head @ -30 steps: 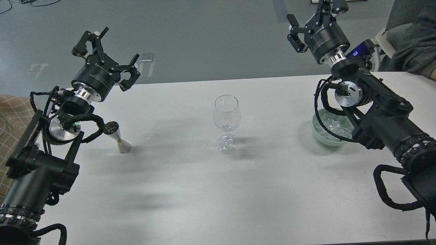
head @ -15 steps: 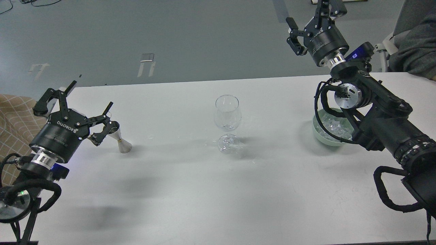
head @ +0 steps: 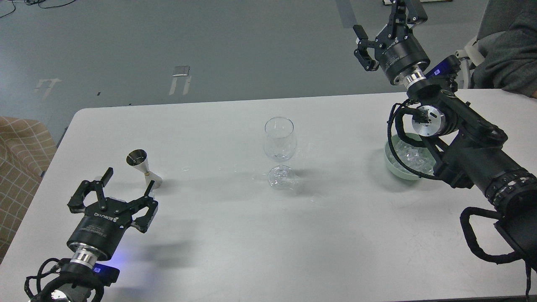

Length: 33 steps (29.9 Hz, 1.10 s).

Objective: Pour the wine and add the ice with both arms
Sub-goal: 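Close the left gripper around the metal jigger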

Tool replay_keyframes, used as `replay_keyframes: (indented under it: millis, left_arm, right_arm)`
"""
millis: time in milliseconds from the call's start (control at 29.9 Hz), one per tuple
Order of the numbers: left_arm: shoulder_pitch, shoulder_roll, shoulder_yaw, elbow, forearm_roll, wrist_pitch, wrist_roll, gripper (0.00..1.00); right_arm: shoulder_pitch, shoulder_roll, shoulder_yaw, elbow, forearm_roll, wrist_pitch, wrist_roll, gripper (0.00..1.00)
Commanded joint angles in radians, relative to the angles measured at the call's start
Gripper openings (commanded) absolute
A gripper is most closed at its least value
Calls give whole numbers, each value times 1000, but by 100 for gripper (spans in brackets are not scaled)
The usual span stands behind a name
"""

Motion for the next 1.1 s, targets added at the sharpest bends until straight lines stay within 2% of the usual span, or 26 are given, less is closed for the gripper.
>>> replay_keyframes:
  millis: [0,134,769,1069]
  left_arm:
    - [-35,-14,4,70,4,-3,-6,92]
    - [-90,-19,5,161,6,-1,-7,93]
    - [-348,-24,4,448,56,14,-38,94]
    - [-414,-19,5,535,72,10,-64,92]
  right_arm:
    - [-1,0,0,0,0,-3,0,100]
    - [-1,0,0,0,0,-4,0,100]
    - [-4,0,-2,-3,0,-7,0,100]
    - [-16,1,-2,-1,0,-7,1,100]
